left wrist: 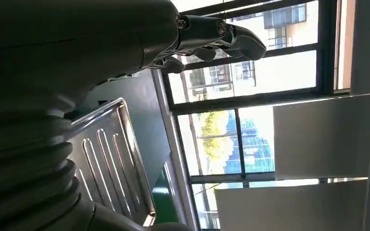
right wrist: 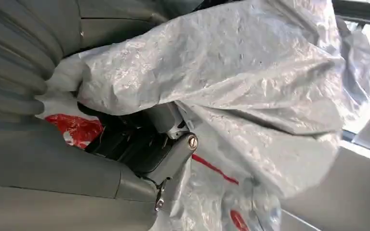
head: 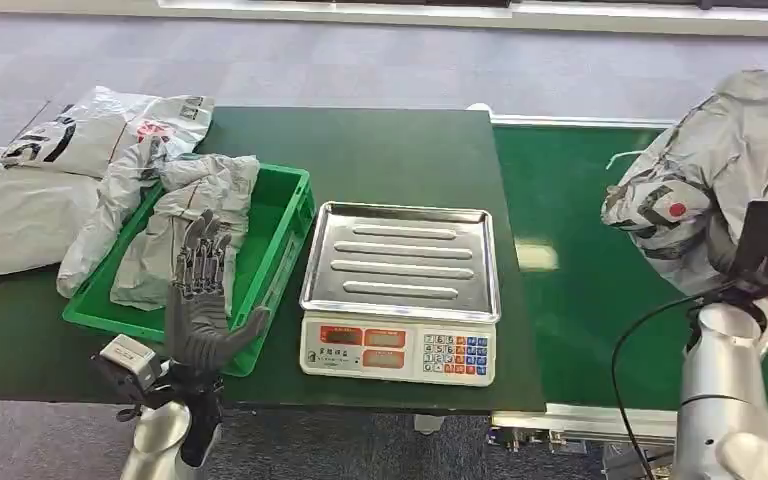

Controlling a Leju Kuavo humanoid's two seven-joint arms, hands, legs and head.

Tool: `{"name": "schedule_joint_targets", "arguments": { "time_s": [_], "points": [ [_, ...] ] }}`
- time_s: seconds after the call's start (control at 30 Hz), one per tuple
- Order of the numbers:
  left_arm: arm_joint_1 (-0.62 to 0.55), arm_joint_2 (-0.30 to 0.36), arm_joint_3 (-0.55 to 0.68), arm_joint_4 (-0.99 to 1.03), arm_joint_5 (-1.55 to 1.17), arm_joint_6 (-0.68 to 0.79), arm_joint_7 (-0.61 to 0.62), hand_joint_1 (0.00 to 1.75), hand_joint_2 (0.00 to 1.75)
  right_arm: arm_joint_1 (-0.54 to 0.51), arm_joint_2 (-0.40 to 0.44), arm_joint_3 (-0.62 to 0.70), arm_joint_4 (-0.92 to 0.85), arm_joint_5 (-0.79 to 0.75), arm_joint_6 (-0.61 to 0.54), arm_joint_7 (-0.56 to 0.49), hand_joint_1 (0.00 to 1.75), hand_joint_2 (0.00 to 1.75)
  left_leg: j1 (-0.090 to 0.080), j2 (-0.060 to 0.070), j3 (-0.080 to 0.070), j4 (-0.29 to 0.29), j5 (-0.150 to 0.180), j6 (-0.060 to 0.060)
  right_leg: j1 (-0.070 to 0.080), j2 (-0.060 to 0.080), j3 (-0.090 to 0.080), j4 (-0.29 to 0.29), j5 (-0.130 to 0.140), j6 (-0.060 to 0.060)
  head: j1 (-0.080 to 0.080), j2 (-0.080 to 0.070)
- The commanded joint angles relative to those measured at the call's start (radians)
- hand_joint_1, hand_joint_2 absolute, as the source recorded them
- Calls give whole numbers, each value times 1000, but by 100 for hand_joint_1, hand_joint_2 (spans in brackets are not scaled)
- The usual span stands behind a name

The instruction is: Moved the parcel from conveyor to table for the left to box.

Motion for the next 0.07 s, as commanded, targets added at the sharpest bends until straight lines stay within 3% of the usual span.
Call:
{"name": "schedule_joint_targets", "arguments": {
  "time_s": [0.03,0.07],
  "points": [
    [-11,33,4,25,-1,4,0,0,175,-39,29,40,-7,-2,10,9,175,175,0,1,1,-1,0,0,0,2,0,0,0,-1,0,0],
    [-11,33,4,25,-1,4,0,0,175,-39,29,40,-7,-2,10,9,175,175,0,0,0,0,0,0,0,0,0,0,0,-1,0,0]
  ]
}}
